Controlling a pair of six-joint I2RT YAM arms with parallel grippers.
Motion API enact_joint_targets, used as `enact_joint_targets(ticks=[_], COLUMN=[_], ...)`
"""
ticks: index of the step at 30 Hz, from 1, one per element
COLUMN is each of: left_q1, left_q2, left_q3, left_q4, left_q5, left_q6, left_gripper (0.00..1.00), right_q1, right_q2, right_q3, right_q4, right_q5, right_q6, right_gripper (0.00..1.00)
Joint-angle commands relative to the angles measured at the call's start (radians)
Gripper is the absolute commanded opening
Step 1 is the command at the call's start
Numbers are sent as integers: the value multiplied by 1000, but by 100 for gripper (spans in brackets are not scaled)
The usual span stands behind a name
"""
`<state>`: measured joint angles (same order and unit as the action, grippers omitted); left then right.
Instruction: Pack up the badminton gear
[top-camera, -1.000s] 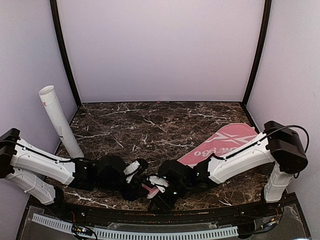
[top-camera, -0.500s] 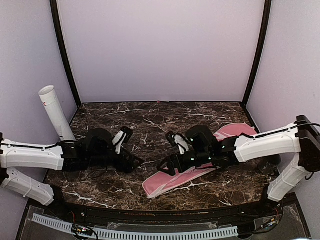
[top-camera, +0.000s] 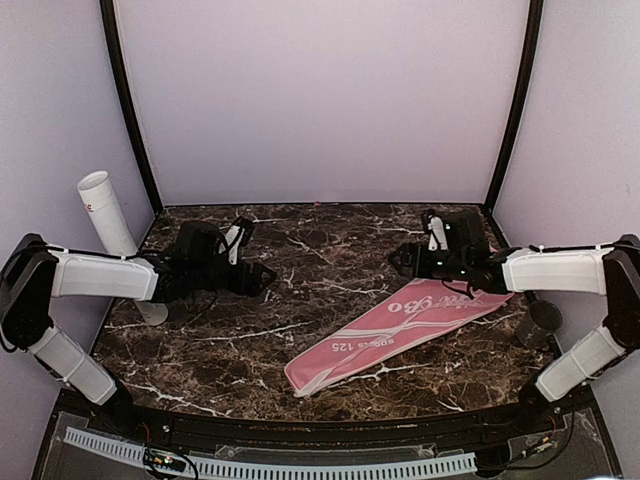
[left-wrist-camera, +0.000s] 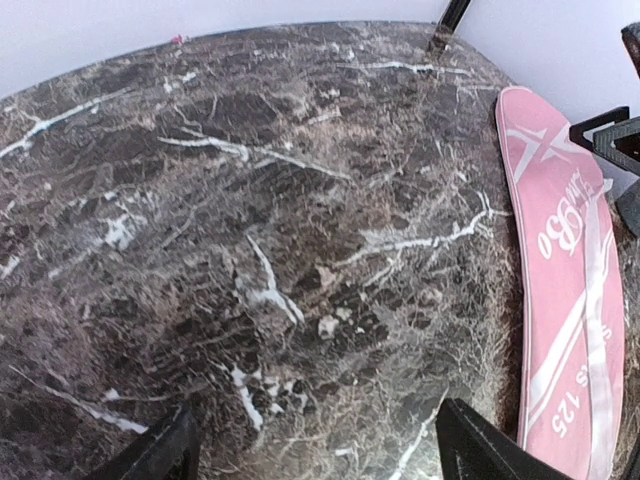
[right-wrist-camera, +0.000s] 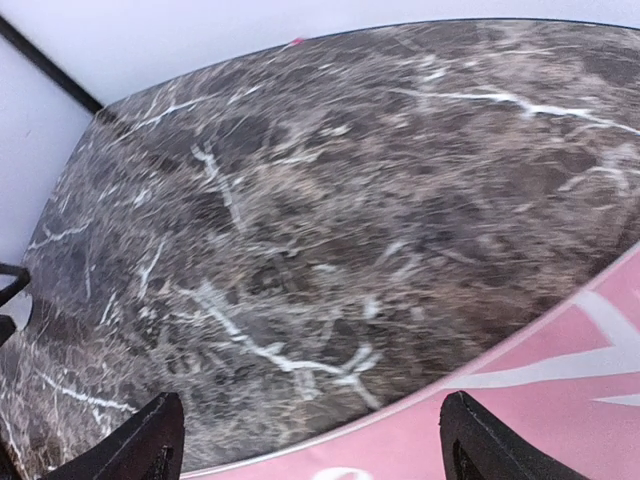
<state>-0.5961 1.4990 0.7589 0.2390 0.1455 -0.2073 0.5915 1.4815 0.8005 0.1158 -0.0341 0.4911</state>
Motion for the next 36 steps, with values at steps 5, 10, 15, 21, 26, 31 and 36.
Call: enact_joint_targets(ticks=[5,10,15,21,26,31,36], left_q1=[152,160,159,160,160,159,159], left_q2=[-220,-364,-475,-566,-604,-627,-618], left_q3=[-185,-340,-453,-561,-592,-621,-618], left_q4=[245,382,384,410,406,429,426], left_q5=[55,-74,-244,-298,-297,-288,-294], left_q6=[80,101,116,124,114,115,112], left_gripper=[85,85,87,88,89,89,91], right_q1=[-359,-430,-443,-449,-449,-449,-449], right_q2=[-285,-487,-666,-776,-769,-758,-755], right_q3=[-245,-410,-574,-634,-632,-626,-626], right_q4=[120,202,302,340,342,342,343], right_q5=[37,126,182,179,173,168,170], right_q6=[-117,-169,-188,-197,-200,-202,-201], right_gripper=[89,89,91,91,91,91,91])
